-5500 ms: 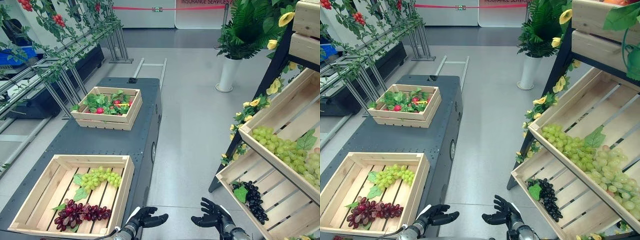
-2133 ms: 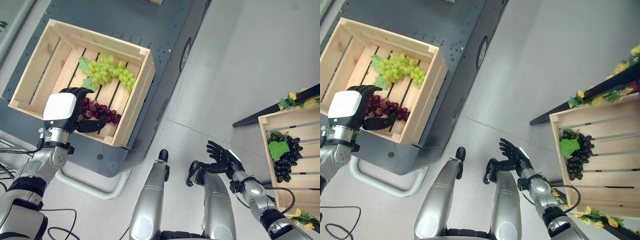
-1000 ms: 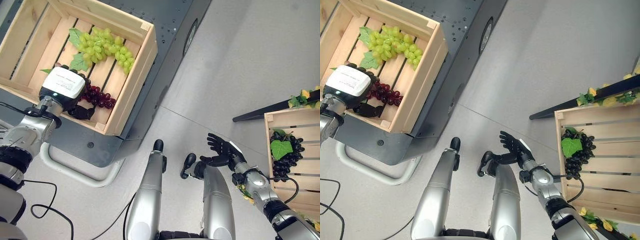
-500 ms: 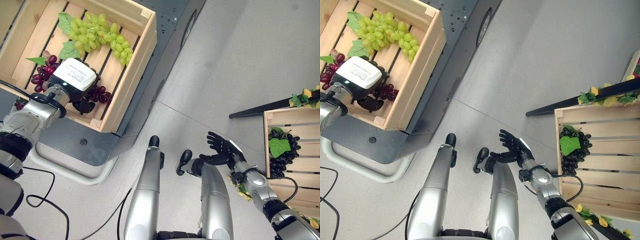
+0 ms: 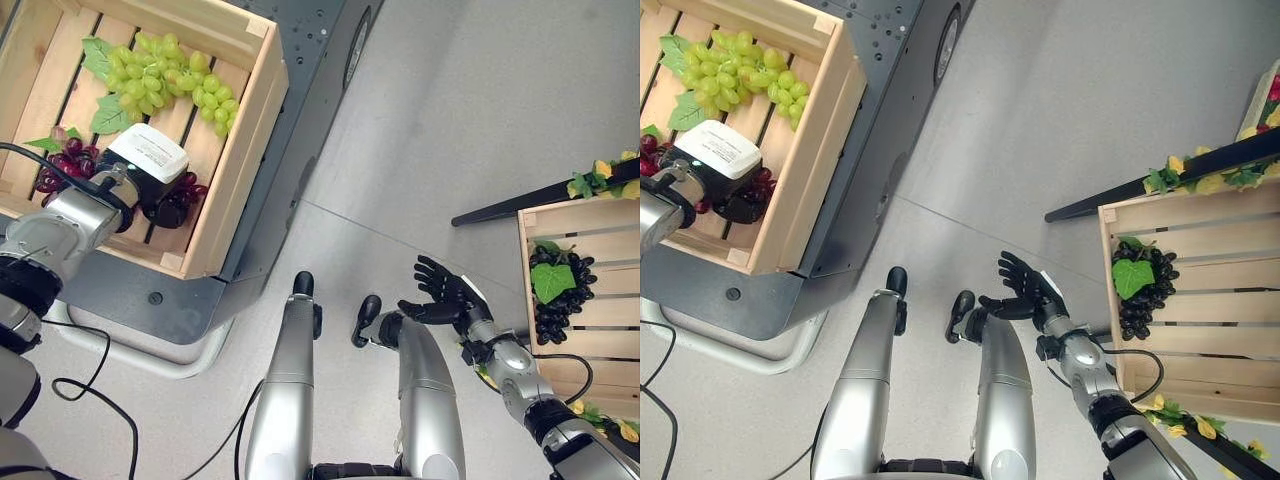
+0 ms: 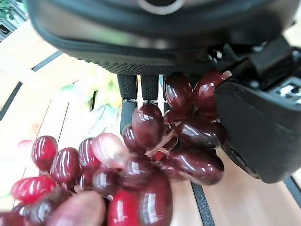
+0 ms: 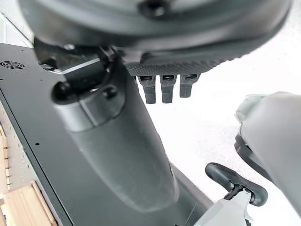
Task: Pick up the fruits from the basket on one side to the basket on the other side
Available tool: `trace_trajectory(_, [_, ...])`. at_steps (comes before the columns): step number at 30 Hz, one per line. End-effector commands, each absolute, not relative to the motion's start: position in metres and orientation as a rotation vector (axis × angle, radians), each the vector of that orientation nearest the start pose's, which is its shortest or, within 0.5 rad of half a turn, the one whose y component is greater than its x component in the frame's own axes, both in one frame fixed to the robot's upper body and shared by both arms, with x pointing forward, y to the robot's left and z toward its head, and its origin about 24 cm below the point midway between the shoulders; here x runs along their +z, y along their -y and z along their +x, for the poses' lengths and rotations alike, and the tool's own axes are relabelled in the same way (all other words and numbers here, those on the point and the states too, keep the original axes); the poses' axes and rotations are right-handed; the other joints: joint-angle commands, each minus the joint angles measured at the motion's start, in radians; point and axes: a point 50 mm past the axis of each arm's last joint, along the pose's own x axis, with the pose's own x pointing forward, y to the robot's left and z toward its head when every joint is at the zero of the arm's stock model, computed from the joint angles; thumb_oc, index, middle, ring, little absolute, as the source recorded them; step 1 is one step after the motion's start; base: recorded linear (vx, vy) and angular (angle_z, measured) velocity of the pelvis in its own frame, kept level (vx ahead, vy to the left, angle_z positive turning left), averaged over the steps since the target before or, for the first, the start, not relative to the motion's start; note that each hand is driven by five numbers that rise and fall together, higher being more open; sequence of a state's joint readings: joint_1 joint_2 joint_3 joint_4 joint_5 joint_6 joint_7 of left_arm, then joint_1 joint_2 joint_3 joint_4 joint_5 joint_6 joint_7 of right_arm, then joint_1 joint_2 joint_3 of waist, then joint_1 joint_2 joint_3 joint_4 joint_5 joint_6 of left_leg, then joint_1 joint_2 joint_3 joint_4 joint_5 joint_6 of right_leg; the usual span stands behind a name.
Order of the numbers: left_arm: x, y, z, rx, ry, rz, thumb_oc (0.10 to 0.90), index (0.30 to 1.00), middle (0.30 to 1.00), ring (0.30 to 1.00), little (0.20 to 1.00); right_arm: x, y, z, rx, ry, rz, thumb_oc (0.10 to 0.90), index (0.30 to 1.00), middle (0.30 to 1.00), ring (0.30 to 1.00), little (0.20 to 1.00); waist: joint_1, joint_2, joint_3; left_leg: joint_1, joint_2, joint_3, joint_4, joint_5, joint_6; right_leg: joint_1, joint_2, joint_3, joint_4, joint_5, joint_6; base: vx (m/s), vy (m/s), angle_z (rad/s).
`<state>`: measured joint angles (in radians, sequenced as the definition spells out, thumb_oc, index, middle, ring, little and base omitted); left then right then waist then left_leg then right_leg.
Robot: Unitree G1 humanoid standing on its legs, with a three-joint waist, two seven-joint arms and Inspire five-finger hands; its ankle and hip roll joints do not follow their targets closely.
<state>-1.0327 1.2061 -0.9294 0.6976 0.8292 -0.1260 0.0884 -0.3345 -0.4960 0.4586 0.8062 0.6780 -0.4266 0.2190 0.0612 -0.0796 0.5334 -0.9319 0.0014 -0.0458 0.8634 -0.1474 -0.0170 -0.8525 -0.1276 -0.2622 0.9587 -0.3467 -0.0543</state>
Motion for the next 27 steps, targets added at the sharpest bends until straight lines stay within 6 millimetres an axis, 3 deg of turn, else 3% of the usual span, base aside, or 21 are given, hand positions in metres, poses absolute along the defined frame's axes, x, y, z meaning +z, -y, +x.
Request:
trace_trajectory(1, [0.253,-0.362,0.336,0.25,-0.107,2.278,0.4,0.3,0.3,0.3,0.3,0.012,0.224,0.283,0.237,-0.001,0.016,0.8,0.9,0.9,0.9,0.9,0.014,0.02,-0.013,0.116,-0.036,0.075,-0.078,-0.065,0.05,0.11,0.004,-0.011,-0.056,0.06,0.034,0.0,0.0,0.0])
trace_trajectory(5, [0.248,-0.368,0.333,0.299,-0.104,2.169,0.4,0.3,0.3,0.3,0.3,0.017,0.219,0.285,0.25,0.022,0.023,0.8,0.9,0.9,0.9,0.9,0.016,0.026,-0.013,0.144,-0.037,0.079,-0.089,-0.065,0.048,0.135,0.002,-0.008,-0.067,0.058,0.033,0.0,0.0,0.0])
trace_trajectory(10, [0.238,-0.388,0.321,0.53,-0.035,1.72,0.4,0.3,0.3,0.3,0.3,0.022,0.213,0.284,0.25,0.047,0.035,0.8,0.9,0.9,0.9,0.9,0.022,0.028,-0.013,0.187,-0.043,0.079,-0.099,-0.068,0.05,0.177,0.0,-0.006,-0.075,0.051,0.028,0.0,0.0,0.0])
trace_trajectory(11, [0.237,-0.389,0.32,0.541,-0.037,1.697,0.4,0.3,0.3,0.3,0.3,0.022,0.213,0.284,0.25,0.049,0.036,0.8,0.9,0.9,0.9,0.9,0.022,0.028,-0.013,0.189,-0.044,0.078,-0.098,-0.068,0.05,0.178,0.0,-0.006,-0.074,0.05,0.028,0.0,0.0,0.0])
trace_trajectory(14, [0.219,-0.404,0.308,0.665,0.039,1.32,0.4,0.3,0.3,0.3,0.3,0.019,0.202,0.28,0.246,0.048,0.058,0.8,0.9,0.9,0.9,0.9,0.026,0.023,-0.013,0.242,-0.047,0.076,-0.116,-0.071,0.049,0.228,0.004,-0.001,-0.088,0.038,0.021,0.01,-0.045,-0.01])
trace_trajectory(17, [0.212,-0.407,0.305,0.699,0.063,1.167,0.4,0.3,0.3,0.3,0.3,0.016,0.196,0.277,0.25,0.044,0.067,0.8,0.9,0.9,0.9,0.9,0.026,0.021,-0.013,0.263,-0.048,0.075,-0.125,-0.07,0.048,0.248,0.005,0.002,-0.093,0.034,0.019,0.01,-0.027,-0.01])
trace_trajectory(19, [0.205,-0.412,0.302,0.748,0.119,0.782,0.4,0.3,0.3,0.3,0.3,0.012,0.186,0.275,0.257,0.041,0.074,0.8,0.9,0.9,0.9,0.9,0.023,0.022,-0.013,0.304,-0.05,0.076,-0.145,-0.068,0.047,0.281,0.008,0.012,-0.107,0.027,0.014,0.01,-0.033,-0.01])
trace_trajectory(21, [0.199,-0.412,0.301,0.757,0.152,0.588,0.4,0.3,0.3,0.3,0.3,0.011,0.183,0.274,0.257,0.039,0.074,0.8,0.9,0.9,0.9,0.9,0.021,0.023,-0.013,0.323,-0.051,0.076,-0.156,-0.067,0.047,0.296,0.009,0.017,-0.113,0.024,0.011,0.01,-0.004,-0.02])
trace_trajectory(24, [0.184,-0.405,0.301,0.712,0.287,0.098,0.4,0.3,0.3,0.3,0.3,0.009,0.174,0.271,0.261,0.039,0.073,0.8,0.9,0.9,0.9,0.9,0.01,0.028,-0.013,0.37,-0.055,0.073,-0.177,-0.067,0.049,0.337,0.015,0.029,-0.14,0.022,0.005,0.0,0.0,0.0])
trace_trajectory(27, [0.17,-0.393,0.302,0.667,0.361,-0.133,0.4,0.3,0.3,0.3,0.3,0.01,0.172,0.271,0.268,0.039,0.069,0.8,0.9,0.9,0.9,0.9,0.006,0.036,-0.013,0.405,-0.056,0.074,-0.2,-0.058,0.044,0.369,0.019,0.034,-0.161,0.023,0.001,0.01,-0.002,-0.05])
